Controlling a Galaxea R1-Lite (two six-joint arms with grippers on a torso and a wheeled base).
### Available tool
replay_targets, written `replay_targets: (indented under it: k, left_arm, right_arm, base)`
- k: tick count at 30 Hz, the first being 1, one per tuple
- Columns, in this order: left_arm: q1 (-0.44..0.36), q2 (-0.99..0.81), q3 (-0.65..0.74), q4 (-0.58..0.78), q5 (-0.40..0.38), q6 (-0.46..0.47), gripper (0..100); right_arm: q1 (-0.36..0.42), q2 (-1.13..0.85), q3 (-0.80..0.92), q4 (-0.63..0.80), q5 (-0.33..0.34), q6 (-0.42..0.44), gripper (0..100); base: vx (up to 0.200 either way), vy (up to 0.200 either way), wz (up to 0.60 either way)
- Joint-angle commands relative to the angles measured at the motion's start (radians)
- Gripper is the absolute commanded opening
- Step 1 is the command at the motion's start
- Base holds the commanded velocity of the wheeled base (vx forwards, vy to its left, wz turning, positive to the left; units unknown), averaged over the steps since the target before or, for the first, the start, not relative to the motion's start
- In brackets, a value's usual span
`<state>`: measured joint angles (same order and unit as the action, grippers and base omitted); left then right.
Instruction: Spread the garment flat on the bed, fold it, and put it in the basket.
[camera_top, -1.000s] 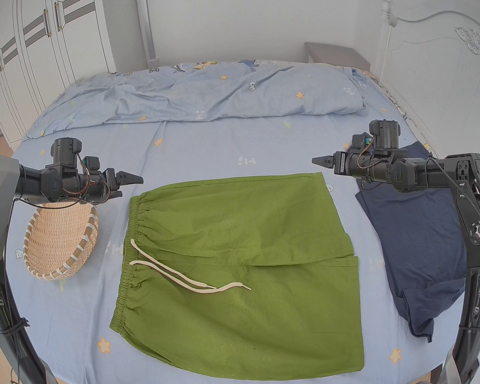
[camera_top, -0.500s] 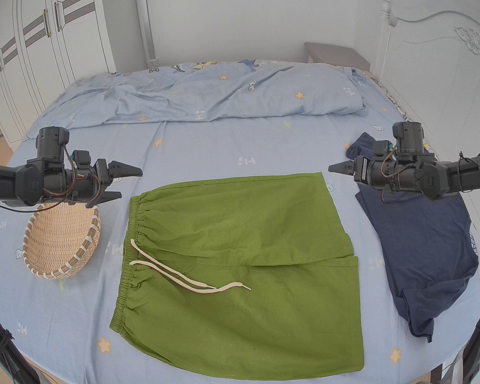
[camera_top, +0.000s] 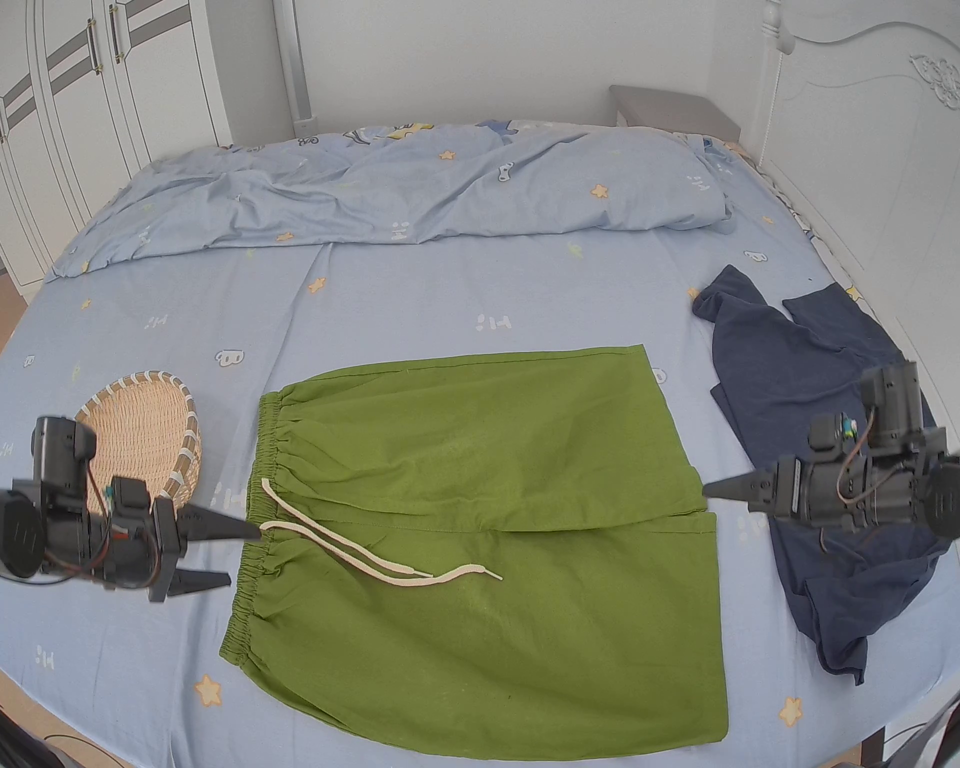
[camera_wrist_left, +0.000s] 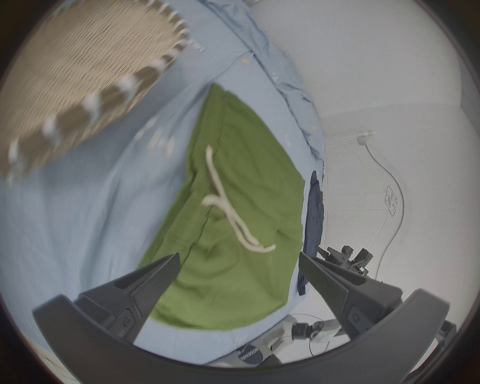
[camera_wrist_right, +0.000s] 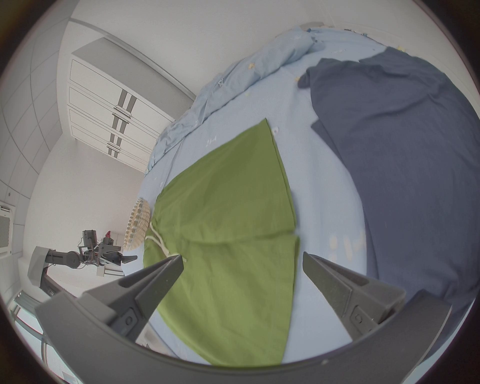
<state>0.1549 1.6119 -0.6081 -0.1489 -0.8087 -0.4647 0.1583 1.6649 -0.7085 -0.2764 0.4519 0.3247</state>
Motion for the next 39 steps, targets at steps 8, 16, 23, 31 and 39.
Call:
replay_targets:
  k: [8,16,23,31,39]
  left_arm:
    - [0.118,0.040,0.395,-0.268,-0.073,0.244,100]
    - [0.166,0.082,0.392,-0.273,-0.072,0.288,100]
    - [0.158,0.172,0.380,-0.287,-0.069,0.307,100]
    - [0.173,0.177,0.387,-0.281,-0.063,0.376,100]
    - [0.206,0.178,0.376,-0.285,-0.067,0.377,100]
  right_arm:
    - [0.010,-0.215,0.328,-0.142,0.056,0.020,100]
    - [0.006,-0.212,0.330,-0.144,0.057,0.020,100]
    - [0.003,-0.215,0.330,-0.144,0.059,0.020,100]
    - [0.006,-0.211,0.333,-0.144,0.059,0.020,100]
    - [0.010,-0.209,0.339,-0.144,0.059,0.020,100]
  base:
    - [0.000,0.000,0.00]
    - [0.000,0.000,0.00]
    - [0.000,0.000,0.00]
    - [0.000,0.000,0.00]
    - [0.000,0.000,0.00]
